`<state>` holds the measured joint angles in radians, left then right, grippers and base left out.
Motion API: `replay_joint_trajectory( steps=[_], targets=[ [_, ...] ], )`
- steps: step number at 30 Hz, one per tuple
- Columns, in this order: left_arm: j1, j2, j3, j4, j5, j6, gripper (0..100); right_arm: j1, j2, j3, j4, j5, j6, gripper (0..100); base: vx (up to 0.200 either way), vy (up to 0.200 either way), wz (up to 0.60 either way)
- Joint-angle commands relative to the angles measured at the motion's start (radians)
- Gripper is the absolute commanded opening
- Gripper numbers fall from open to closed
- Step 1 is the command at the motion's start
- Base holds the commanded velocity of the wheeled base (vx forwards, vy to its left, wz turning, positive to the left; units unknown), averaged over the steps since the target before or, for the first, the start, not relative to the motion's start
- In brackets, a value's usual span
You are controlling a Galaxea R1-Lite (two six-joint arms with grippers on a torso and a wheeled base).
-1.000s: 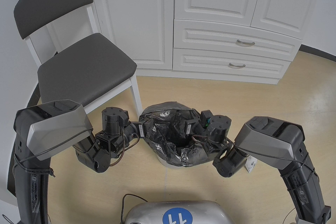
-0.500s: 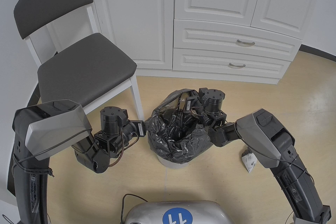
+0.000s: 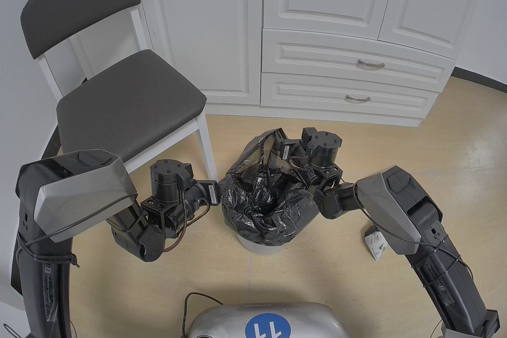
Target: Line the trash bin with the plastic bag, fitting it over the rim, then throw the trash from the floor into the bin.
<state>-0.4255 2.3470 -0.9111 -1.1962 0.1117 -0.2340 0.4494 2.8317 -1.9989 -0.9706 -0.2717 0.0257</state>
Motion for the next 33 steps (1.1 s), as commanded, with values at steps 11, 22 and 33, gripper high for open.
replay_joint_trajectory(
  steps=[11, 22, 33],
  targets=[
    [-0.013, 0.0, 0.009, 0.0, 0.0, 0.002, 100, 0.103, -0.528, 0.574, 0.388, 0.032, 0.149, 100, 0.0, 0.0, 0.0],
    [-0.015, 0.006, 0.034, -0.043, 0.0, 0.033, 100, 0.098, -0.675, 0.853, 0.425, 0.032, 0.246, 100, 0.0, 0.0, 0.0],
    [-0.018, 0.018, 0.024, -0.042, 0.0, 0.045, 100, 0.048, -0.437, 0.934, 0.11, -0.041, 0.295, 100, 0.0, 0.0, 0.0]
  ],
)
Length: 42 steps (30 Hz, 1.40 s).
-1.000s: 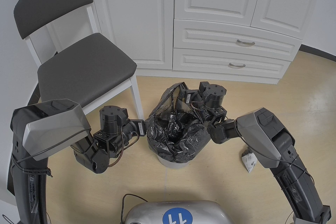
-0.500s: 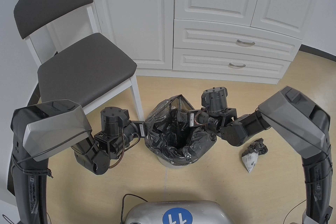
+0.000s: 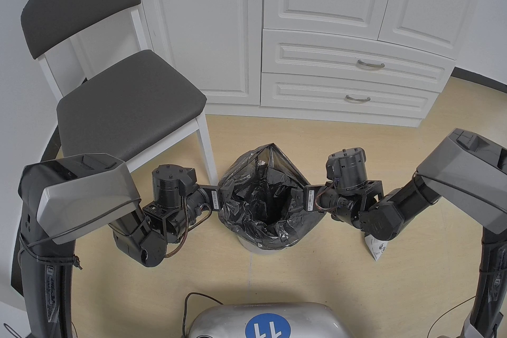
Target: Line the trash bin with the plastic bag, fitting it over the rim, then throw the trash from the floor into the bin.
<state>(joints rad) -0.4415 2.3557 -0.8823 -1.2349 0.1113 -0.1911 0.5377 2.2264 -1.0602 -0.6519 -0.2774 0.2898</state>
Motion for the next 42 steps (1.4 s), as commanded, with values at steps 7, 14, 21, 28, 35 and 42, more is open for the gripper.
replay_joint_trajectory(
  steps=[7, 14, 21, 28, 35, 42],
  targets=[
    [0.001, 0.03, -0.023, -0.005, 0.004, 0.004, 100, -0.093, 0.285, -0.099, -0.241, -0.039, 0.026, 100, 0.0, 0.0, 0.0],
    [0.003, 0.031, -0.029, -0.005, 0.008, 0.004, 100, -0.117, 0.305, -0.118, -0.242, -0.039, 0.025, 100, 0.0, 0.0, 0.0],
    [0.006, 0.057, -0.049, -0.009, 0.008, 0.002, 100, -0.139, 0.355, -0.23, -0.255, -0.111, 0.034, 100, 0.0, 0.0, 0.0],
    [0.007, 0.074, -0.06, -0.017, 0.008, 0.002, 100, -0.17, 0.46, -0.399, -0.256, -0.138, 0.085, 100, 0.0, 0.0, 0.0],
    [0.014, 0.089, -0.076, -0.017, 0.01, 0.002, 100, -0.188, 0.447, -0.431, -0.241, -0.143, 0.143, 100, 0.0, 0.0, 0.0],
    [0.02, 0.091, -0.079, -0.017, 0.01, 0.002, 100, -0.13, 0.173, -0.127, -0.235, 0.015, 0.154, 100, 0.0, 0.0, 0.0]
  ],
)
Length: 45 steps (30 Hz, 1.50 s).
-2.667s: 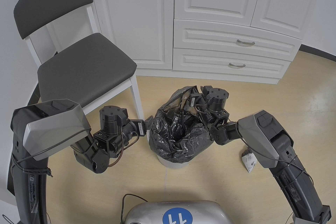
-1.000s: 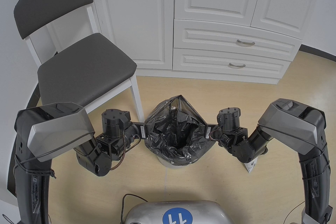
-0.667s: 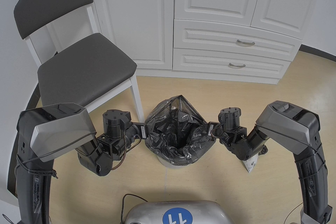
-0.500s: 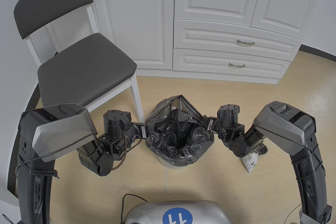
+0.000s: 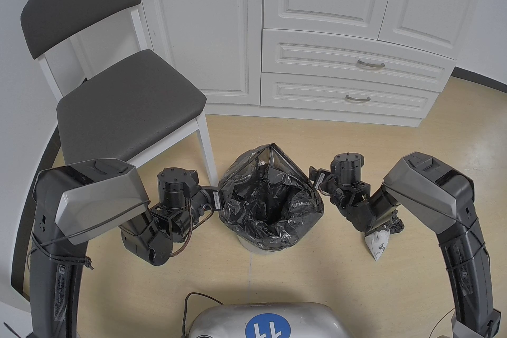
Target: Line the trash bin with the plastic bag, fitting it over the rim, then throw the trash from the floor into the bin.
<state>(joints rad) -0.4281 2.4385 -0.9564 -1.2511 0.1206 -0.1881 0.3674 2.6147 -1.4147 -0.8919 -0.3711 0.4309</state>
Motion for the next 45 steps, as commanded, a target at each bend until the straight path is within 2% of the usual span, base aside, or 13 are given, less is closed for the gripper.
replay_joint_trajectory(
  steps=[1, 3, 8, 16, 23, 27, 31, 45],
  targets=[
    [0.006, 0.007, -0.005, -0.001, 0.001, -0.001, 100, 0.047, -0.228, 0.253, 0.005, 0.129, 0.011, 100, 0.0, 0.0, 0.0],
    [0.006, 0.007, -0.004, -0.002, 0.001, -0.001, 100, 0.056, -0.22, 0.28, 0.004, 0.147, 0.006, 100, 0.0, 0.0, 0.0],
    [0.005, 0.004, -0.001, -0.002, 0.001, -0.001, 100, 0.047, -0.116, 0.224, 0.001, 0.141, 0.002, 100, 0.0, 0.0, 0.0],
    [0.005, 0.005, -0.002, -0.002, 0.001, -0.001, 100, 0.044, -0.067, 0.2, 0.007, 0.146, 0.002, 100, 0.0, 0.0, 0.0],
    [0.005, 0.005, -0.002, -0.002, 0.001, -0.001, 100, 0.045, 0.01, 0.103, -0.018, 0.15, 0.02, 100, 0.0, 0.0, 0.0],
    [0.003, 0.007, -0.001, -0.008, 0.001, 0.001, 100, 0.05, 0.025, 0.069, -0.056, 0.152, 0.049, 100, 0.0, 0.0, 0.0],
    [0.002, 0.013, 0.002, -0.027, 0.001, 0.006, 100, 0.051, 0.031, 0.054, -0.159, 0.153, 0.055, 100, 0.0, 0.0, 0.0],
    [-0.003, 0.02, 0.005, -0.048, 0.001, 0.007, 100, 0.056, 0.056, 0.051, -0.17, 0.17, 0.054, 100, 0.0, 0.0, 0.0]
  ],
)
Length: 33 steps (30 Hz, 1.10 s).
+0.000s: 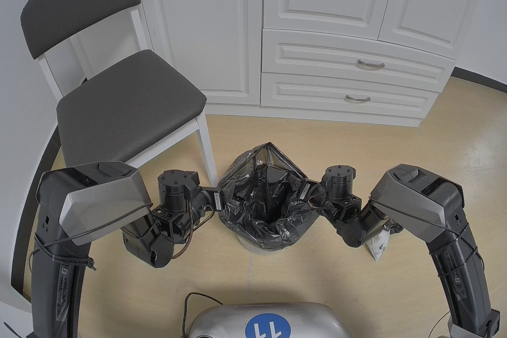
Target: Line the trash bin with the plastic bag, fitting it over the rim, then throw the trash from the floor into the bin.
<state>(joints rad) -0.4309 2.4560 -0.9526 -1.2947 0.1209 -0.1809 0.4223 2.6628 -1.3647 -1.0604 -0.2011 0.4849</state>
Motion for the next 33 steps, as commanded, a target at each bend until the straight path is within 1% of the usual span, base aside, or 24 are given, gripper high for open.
replay_joint_trajectory(
  steps=[1, 7, 14, 20, 26, 31, 32, 33],
  targets=[
    [0.0, 0.003, 0.001, -0.005, 0.0, 0.0, 100, 0.001, 0.008, -0.001, -0.003, 0.0, 0.001, 0, 0.0, 0.0, 0.0],
    [0.0, 0.008, 0.001, -0.011, 0.0, 0.006, 100, -0.01, -0.015, -0.005, -0.052, 0.0, 0.008, 0, 0.0, 0.0, 0.0],
    [0.0, 0.009, 0.0, -0.011, 0.0, 0.006, 100, -0.027, -0.034, -0.013, -0.052, 0.0, 0.008, 0, 0.0, 0.0, 0.0],
    [0.0, 0.015, -0.005, -0.011, 0.0, 0.006, 100, -0.043, 0.012, -0.093, -0.044, -0.017, 0.003, 0, 0.0, 0.0, 0.0],
    [0.0, 0.02, -0.008, -0.011, 0.0, 0.006, 100, -0.053, 0.083, -0.205, -0.043, -0.072, -0.002, 0, 0.0, 0.0, 0.0],
    [0.0, 0.024, -0.011, -0.011, 0.0, 0.006, 100, -0.027, 0.161, -0.29, -0.039, -0.118, -0.003, 0, 0.0, 0.0, 0.0],
    [0.0, 0.024, -0.012, -0.011, 0.0, 0.006, 100, -0.024, 0.164, -0.294, -0.039, -0.121, -0.005, 100, 0.0, 0.0, 0.0],
    [0.0, 0.024, -0.012, -0.011, 0.0, 0.006, 100, -0.024, 0.164, -0.294, -0.039, -0.121, -0.005, 100, 0.0, 0.0, 0.0]
  ],
)
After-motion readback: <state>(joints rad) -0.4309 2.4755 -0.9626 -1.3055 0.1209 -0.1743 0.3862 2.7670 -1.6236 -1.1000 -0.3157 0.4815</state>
